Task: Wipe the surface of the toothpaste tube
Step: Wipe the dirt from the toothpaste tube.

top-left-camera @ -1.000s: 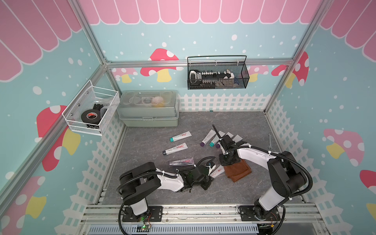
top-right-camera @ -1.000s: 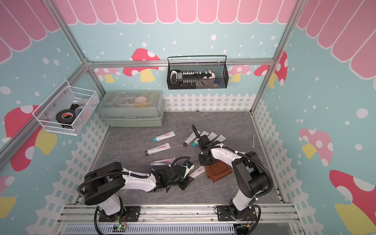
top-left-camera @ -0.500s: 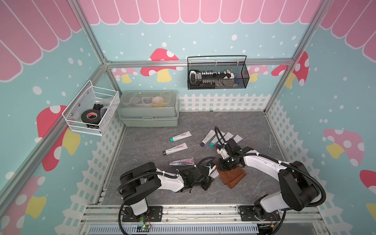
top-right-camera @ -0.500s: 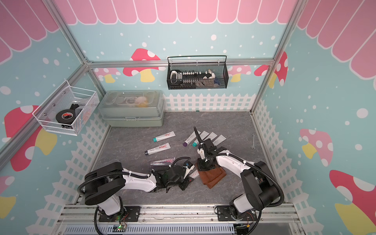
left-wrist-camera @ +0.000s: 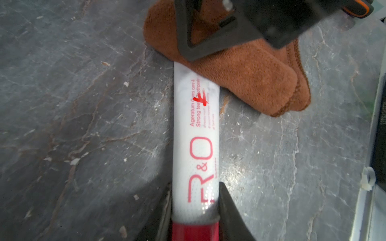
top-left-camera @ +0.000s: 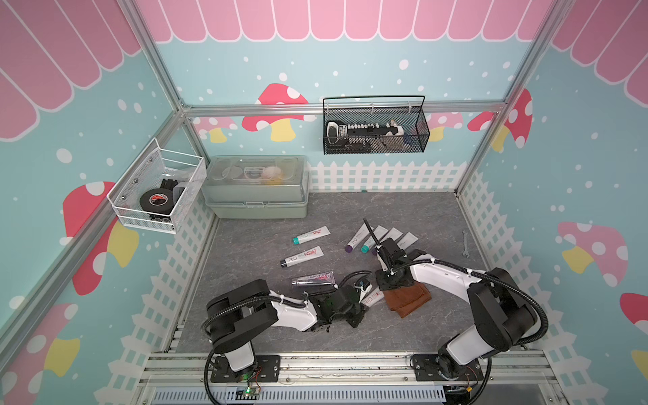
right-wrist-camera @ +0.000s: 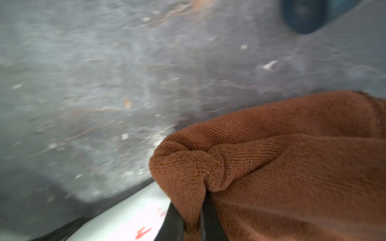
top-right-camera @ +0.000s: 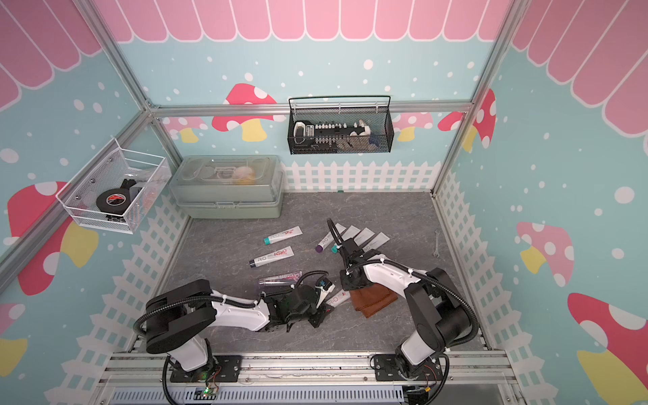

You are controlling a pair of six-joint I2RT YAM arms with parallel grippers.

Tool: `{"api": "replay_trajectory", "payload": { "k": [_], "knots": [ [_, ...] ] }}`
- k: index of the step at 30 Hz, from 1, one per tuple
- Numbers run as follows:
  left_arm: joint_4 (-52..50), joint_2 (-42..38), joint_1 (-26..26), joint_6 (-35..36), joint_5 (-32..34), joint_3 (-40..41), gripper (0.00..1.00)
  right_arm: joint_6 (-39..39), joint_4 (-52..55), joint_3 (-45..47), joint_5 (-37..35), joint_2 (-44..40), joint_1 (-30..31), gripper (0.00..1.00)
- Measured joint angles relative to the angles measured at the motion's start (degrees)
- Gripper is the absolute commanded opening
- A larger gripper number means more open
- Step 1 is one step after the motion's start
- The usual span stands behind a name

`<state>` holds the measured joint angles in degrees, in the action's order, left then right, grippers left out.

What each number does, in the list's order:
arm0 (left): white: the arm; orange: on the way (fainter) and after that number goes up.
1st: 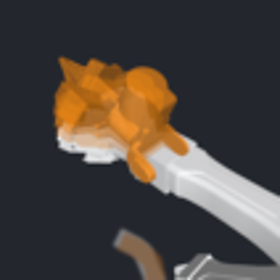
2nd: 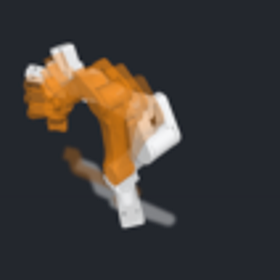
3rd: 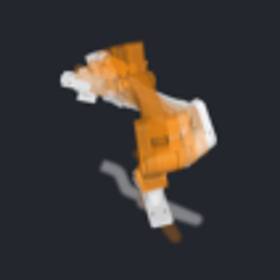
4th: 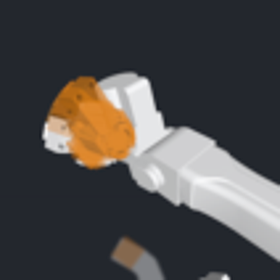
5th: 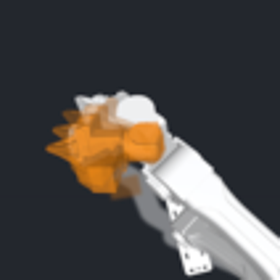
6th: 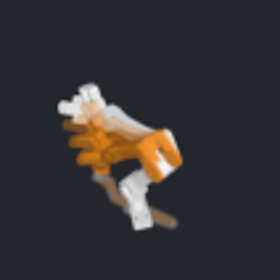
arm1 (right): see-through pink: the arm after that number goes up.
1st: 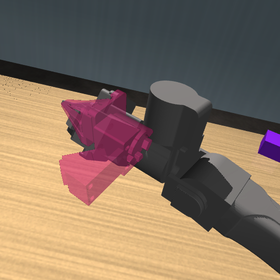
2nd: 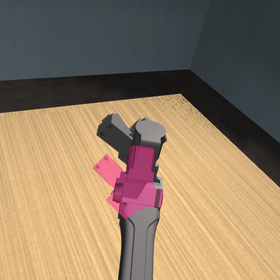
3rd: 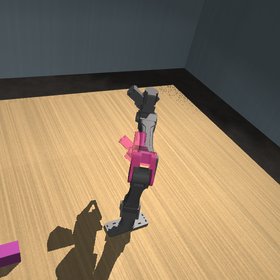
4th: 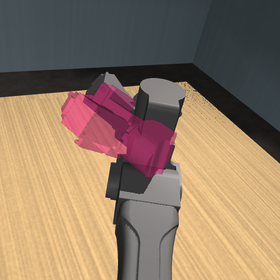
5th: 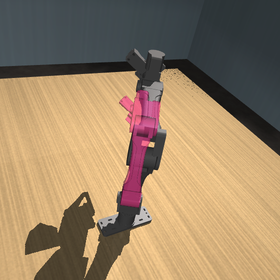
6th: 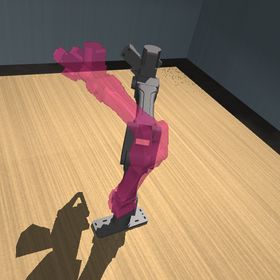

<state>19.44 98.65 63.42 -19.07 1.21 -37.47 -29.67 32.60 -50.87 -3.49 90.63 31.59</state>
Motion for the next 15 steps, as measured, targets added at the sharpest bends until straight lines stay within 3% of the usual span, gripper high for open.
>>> {"api": "replay_trajectory", "payload": {
  "k": [6, 15],
  "knots": [
    [0.3, 0.0, 0.0, 0.0, 0.1, 0.2, 0.29, 0.2, -1.5, 1.8, 1.6, -2.3, -1.3, 0.09],
    [0.4, 0.0, 0.0, 0.0, 0.3, 0.4, 0.28, 0.5, -2.2, 4.4, 20.6, -8.6, -0.2, 0.10]
  ]
}}
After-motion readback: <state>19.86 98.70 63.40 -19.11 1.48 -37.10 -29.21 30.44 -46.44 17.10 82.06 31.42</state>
